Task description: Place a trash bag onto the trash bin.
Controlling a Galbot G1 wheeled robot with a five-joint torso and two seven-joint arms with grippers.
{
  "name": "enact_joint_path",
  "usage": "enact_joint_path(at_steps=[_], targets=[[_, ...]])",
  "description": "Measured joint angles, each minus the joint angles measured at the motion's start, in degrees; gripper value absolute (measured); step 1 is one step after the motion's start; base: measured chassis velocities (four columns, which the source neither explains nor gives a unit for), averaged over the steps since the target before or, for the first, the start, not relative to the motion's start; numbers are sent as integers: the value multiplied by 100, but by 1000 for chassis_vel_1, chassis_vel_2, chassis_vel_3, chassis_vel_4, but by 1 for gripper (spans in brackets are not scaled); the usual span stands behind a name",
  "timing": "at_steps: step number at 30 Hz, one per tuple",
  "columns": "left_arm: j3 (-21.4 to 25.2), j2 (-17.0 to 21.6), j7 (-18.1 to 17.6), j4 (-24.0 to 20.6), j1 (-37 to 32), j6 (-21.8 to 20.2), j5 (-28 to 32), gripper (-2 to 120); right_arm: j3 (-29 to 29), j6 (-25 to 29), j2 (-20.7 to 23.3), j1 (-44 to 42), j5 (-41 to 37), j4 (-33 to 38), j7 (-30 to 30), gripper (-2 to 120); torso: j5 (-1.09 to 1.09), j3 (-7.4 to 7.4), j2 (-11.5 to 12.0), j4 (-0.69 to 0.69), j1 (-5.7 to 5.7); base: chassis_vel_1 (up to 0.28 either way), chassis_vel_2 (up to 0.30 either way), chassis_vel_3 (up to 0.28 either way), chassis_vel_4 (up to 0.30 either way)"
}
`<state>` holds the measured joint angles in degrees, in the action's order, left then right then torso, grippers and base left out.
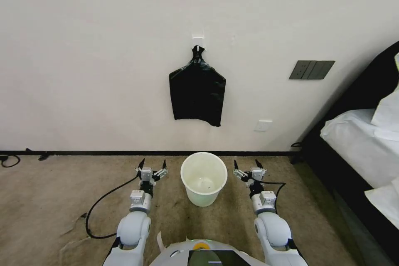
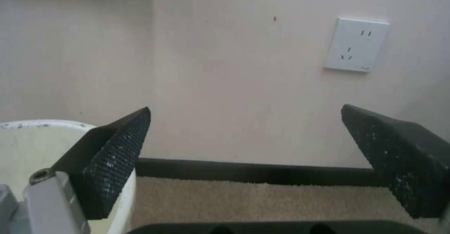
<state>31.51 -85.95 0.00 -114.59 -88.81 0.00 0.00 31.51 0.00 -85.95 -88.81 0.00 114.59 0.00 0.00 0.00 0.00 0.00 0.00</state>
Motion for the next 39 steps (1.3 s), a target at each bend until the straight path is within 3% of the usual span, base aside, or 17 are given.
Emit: enact_joint_path(at_steps=[32,34,38,39], targets=[[-4,5,-18,-4,-15,18,0,100,-6,23,0,-14,3,3,9,100,0,0,0,-1,0,0,0,0,0],[-20,29,-80,-36,-65,94,-11,100,-16,86,1,-38,17,24,40,100,0,0,0,0,0,0,0,0,0],[-182,262,-682,-415,-572,928,-177,100,-213,865,12,-342,257,339,433,100,0,0,0,0,0,0,0,0,0],[-182,262,-682,-415,-572,928,-177,100,-213,865,12,-342,257,339,433,100,0,0,0,0,0,0,0,0,0]])
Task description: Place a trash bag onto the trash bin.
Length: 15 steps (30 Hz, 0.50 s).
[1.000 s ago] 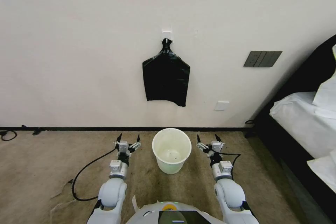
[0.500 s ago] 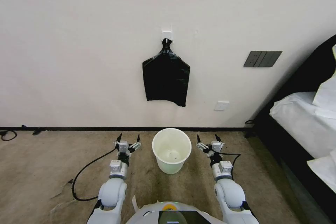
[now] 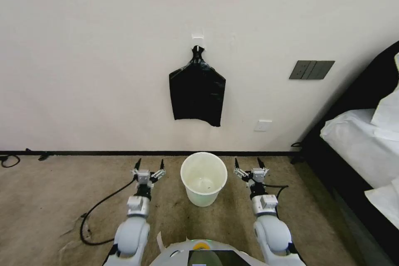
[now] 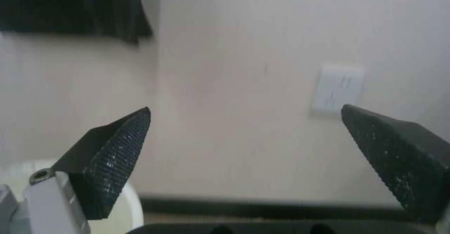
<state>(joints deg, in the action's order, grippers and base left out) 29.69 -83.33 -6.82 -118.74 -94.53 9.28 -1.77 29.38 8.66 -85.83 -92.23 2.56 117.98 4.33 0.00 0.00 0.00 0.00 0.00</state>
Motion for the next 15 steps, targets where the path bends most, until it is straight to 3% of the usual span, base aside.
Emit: enact_joint_path(at_steps=[3,6,15], targets=[[-116,190,-419,-294,-396,639,-98,100,-161,654,10,-251,205,261,332,100,0,0,0,1,0,0,0,0,0],[-112,280,-427,-355,-495,781,-18,100,-306,1084,38,-408,280,425,549,100,2,0,0,-2,0,0,0,0,0],[-77,316,-358,-319,-429,849,3,100,-446,1137,176,-436,133,445,599,100,0,0,0,0,0,0,0,0,0]])
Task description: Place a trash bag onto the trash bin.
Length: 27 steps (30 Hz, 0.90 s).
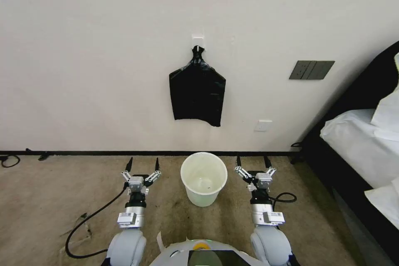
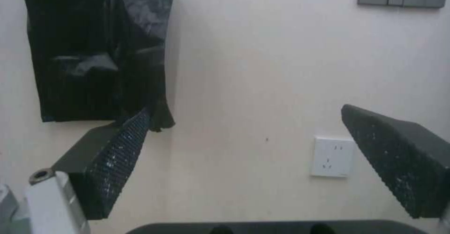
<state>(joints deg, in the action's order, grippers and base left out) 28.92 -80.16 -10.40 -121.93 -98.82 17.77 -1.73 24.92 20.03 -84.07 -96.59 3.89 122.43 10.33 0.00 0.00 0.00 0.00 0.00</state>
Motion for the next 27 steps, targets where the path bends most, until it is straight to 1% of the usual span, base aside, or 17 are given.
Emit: enact_joint_path(at_steps=[3,5,7,9,12,13,14,15,17,18,21,22,23,24,25,26,27], targets=[[27,47,27,37,37,27,3,100,-98,-211,146,34,-519,51,-27,100,0,0,0,-1,0,0,0,0,0],[38,54,30,40,41,32,7,100,-125,-247,176,43,-612,73,-44,100,0,0,0,-1,0,0,0,0,0],[128,122,56,45,46,64,76,100,-422,-590,432,202,-1333,280,-212,100,0,0,0,0,0,0,0,0,0],[148,134,59,45,45,67,95,100,-504,-687,489,261,-1495,323,-249,100,0,0,0,0,0,0,0,0,0],[279,178,73,35,10,70,136,100,-1034,-1368,771,873,-2432,461,-372,100,0,1,0,1,0,0,0,0,0],[310,180,77,23,-7,73,138,100,-1152,-1531,818,1064,-2681,462,-383,100,0,0,0,1,0,0,0,0,0],[310,180,77,23,-7,73,138,100,-1152,-1531,818,1064,-2681,462,-383,100,0,0,0,1,0,0,0,0,0],[351,179,83,4,-25,78,139,100,-1269,-1680,859,1281,-2953,461,-390,100,0,0,0,2,0,0,0,0,0],[454,165,99,-42,-96,112,140,100,-1555,-2000,929,1924,-3740,364,-392,100,-1,0,0,1,0,0,0,0,0],[454,165,99,-42,-96,112,140,100,-1555,-2000,929,1924,-3740,364,-392,100,-1,0,0,1,0,0,0,0,0],[599,115,104,-72,-197,160,140,100,-1846,-2262,900,2754,-4700,124,-296,100,0,1,0,1,0,0,0,0,0],[599,115,104,-72,-197,160,140,100,-1846,-2262,900,2754,-4700,124,-296,100,0,1,0,1,0,0,0,0,0],[620,99,106,-73,-216,166,139,100,-1899,-2319,863,2944,-4908,52,-259,100,0,1,0,0,0,0,0,0,0],[651,64,107,-74,-244,180,137,100,-1981,-2412,763,3359,-5310,-124,-184,100,0,1,0,1,1,0,0,0,0],[651,64,107,-74,-244,180,137,100,-1981,-2412,763,3359,-5310,-124,-184,100,0,1,0,1,1,0,0,0,0],[662,41,107,-74,-257,187,133,100,-2003,-2460,696,3614,-5543,-242,-129,100,0,1,0,0,1,0,0,0,0],[668,9,107,-74,-274,193,122,100,-2000,-2513,582,4030,-5917,-454,-23,100,1,1,0,0,1,0,0,0,0]])
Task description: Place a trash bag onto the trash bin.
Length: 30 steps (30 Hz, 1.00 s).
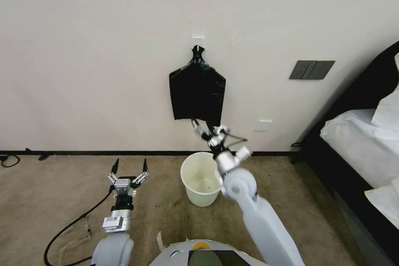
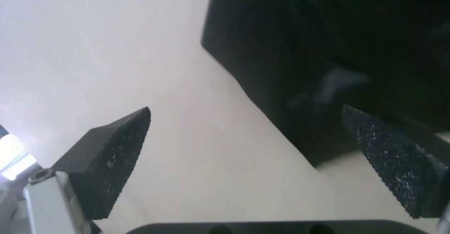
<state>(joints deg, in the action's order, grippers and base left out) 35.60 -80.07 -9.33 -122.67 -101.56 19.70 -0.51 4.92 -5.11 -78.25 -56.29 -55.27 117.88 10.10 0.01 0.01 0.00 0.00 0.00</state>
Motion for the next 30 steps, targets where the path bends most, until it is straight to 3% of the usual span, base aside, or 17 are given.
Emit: enact_joint_path(at_steps=[10,22,30], targets=[[-1,-84,2,46,-19,60,-41,100,122,-192,-395,1593,-1509,-837,621,100,0,0,0,-1,0,0,0,0,0],[44,-63,1,26,15,84,-34,100,360,-295,-1078,2696,-1943,-1649,963,100,0,0,0,0,0,0,0,0,0],[60,-61,-2,-20,-3,101,-6,100,460,-223,-1310,3227,-2037,-2031,1116,100,0,0,0,0,0,0,0,0,0]])
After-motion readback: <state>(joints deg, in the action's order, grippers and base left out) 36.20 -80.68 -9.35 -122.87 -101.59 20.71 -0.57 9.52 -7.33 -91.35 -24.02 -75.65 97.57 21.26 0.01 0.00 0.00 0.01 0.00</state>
